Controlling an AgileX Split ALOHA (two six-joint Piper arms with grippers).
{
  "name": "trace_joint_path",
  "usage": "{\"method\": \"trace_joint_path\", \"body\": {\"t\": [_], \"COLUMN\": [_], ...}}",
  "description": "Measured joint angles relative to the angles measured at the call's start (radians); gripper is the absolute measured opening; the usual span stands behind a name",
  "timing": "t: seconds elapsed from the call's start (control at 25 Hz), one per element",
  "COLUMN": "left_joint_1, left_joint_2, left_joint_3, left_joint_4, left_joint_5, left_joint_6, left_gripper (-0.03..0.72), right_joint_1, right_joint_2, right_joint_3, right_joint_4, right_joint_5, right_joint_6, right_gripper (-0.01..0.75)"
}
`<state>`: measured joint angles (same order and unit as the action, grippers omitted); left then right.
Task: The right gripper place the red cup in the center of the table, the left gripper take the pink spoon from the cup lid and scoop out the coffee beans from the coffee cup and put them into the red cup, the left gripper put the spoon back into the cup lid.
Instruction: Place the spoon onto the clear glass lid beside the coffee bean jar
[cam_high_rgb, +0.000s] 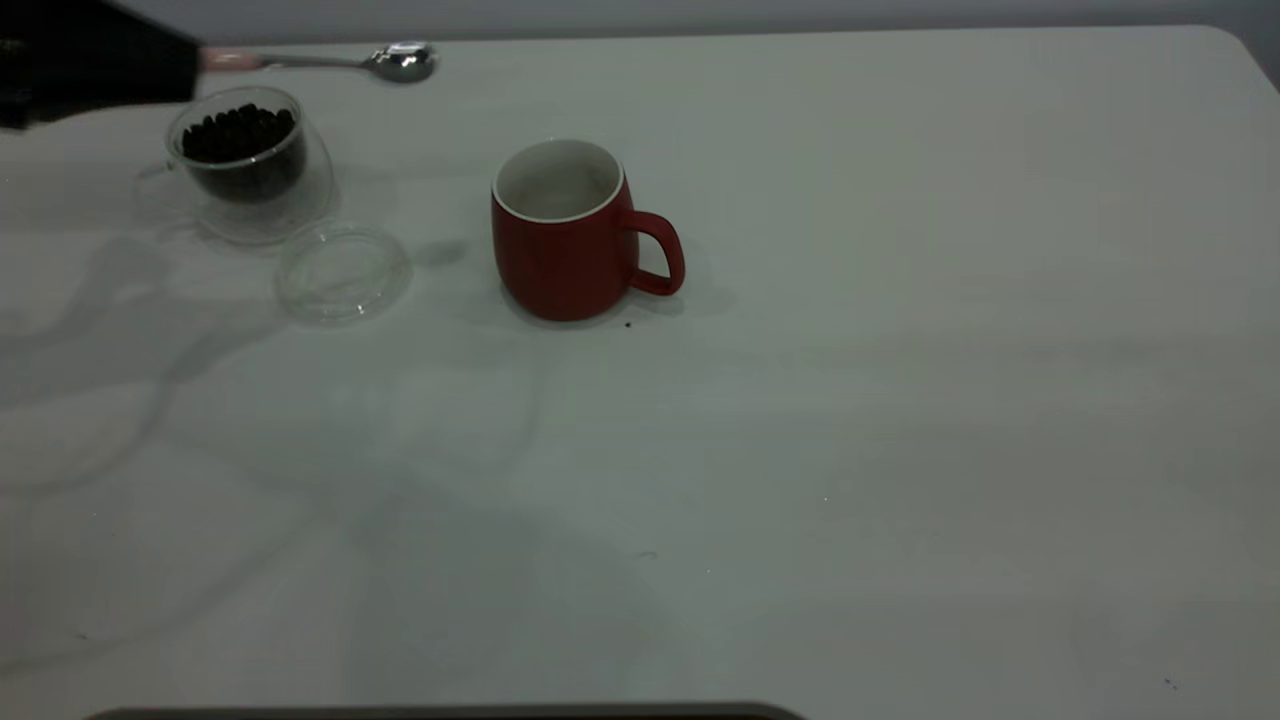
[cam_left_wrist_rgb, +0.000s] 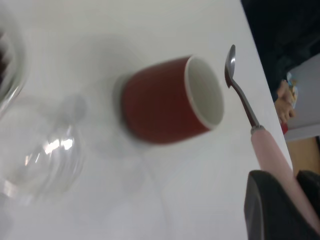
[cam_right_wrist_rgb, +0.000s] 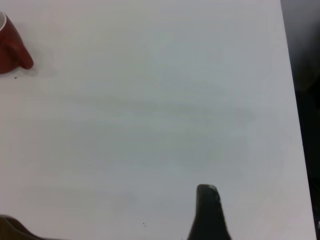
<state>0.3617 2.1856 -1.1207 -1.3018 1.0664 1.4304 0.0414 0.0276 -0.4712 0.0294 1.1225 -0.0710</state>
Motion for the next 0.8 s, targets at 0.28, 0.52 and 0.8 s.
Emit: {"method": "trace_joint_path", "body": {"t": [0.28, 0.52, 0.8], "left_joint_1": [0.118, 0.161, 0.161], "left_joint_2": [-0.002, -0.001, 0.072], "left_joint_3": [0.149, 0.198, 0.189], "left_joint_4": [0.039, -0.002, -0.094], "left_joint_5": [-0.060, -0.178, -0.213], "left_joint_6": [-0.033, -0.033, 0.030], "left_gripper": [0.123, 0.123, 0.123], "right_joint_1": [0.000, 0.000, 0.000], "right_joint_2": [0.000, 0.000, 0.000], "right_joint_3": [0.000, 0.000, 0.000], "right_joint_4": [0.000, 0.000, 0.000], "right_joint_5": [0.000, 0.000, 0.000], "right_joint_6": [0.000, 0.000, 0.000], "right_gripper": [0.586, 0.586, 0.586]}}
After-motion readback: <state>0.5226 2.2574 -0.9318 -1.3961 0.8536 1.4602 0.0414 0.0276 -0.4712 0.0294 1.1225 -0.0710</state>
